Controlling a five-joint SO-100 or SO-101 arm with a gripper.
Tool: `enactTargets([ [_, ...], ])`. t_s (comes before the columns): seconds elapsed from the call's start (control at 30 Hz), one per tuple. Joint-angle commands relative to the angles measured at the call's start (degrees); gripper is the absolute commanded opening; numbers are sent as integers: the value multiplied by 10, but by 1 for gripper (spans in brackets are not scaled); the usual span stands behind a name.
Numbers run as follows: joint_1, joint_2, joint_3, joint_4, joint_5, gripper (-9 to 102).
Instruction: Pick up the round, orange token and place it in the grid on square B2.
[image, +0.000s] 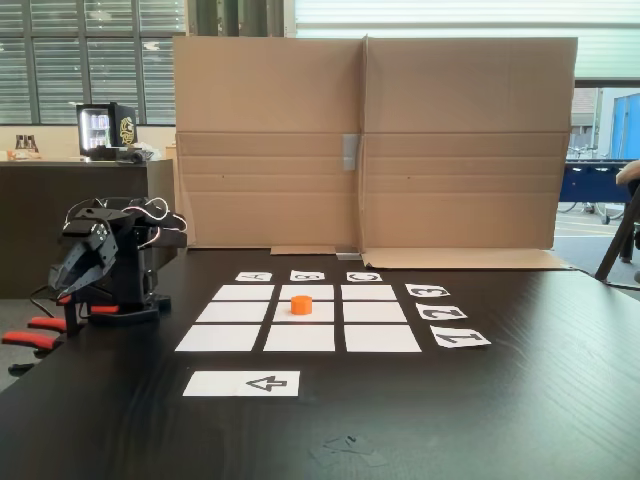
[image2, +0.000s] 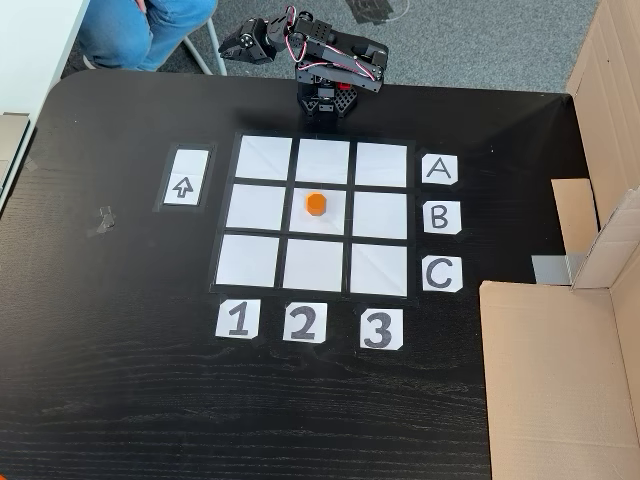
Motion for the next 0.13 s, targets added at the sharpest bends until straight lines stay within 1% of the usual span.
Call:
enactTargets([
  [0.0, 4, 2, -3, -11, 4, 1],
  [0.1, 4, 2, -3, -11, 4, 1],
])
